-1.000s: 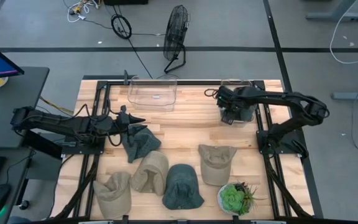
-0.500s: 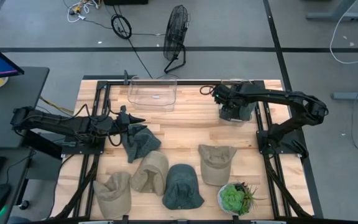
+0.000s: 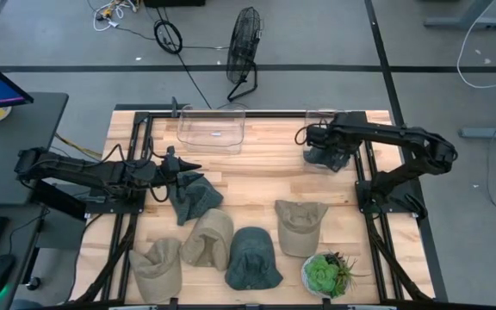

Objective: Pick & Place hat
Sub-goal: Put the top right black cap into the right transparent bin, then put the left black cap into the right transparent bin

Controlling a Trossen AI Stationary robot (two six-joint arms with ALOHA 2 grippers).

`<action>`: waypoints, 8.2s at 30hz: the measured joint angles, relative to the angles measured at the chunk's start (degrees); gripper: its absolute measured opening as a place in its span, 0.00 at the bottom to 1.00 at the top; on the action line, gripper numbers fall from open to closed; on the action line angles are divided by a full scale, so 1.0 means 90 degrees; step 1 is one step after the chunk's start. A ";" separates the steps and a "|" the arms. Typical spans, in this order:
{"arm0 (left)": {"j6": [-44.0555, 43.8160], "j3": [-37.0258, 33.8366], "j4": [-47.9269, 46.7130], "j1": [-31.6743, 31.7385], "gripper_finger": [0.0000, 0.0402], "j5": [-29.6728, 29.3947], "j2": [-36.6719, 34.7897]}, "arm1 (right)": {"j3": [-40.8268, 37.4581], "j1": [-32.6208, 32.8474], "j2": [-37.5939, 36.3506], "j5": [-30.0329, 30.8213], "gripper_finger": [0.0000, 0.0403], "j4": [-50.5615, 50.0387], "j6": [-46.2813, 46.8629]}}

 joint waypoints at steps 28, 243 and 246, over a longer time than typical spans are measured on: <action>-0.0020 0.0000 0.0004 0.0000 0.34 0.0000 0.0000 | -0.0810 -0.0229 0.0005 -0.0811 0.05 0.4323 -0.3864; 0.0005 0.3109 -0.1569 -0.0213 0.45 -0.3182 0.3708 | 0.0133 0.1286 -0.0105 0.2208 0.40 0.4440 -0.1723; 0.0005 0.3109 -0.1569 -0.0213 0.45 -0.3182 0.3708 | 0.0174 0.1276 -0.0105 0.1987 0.38 0.5542 -0.2210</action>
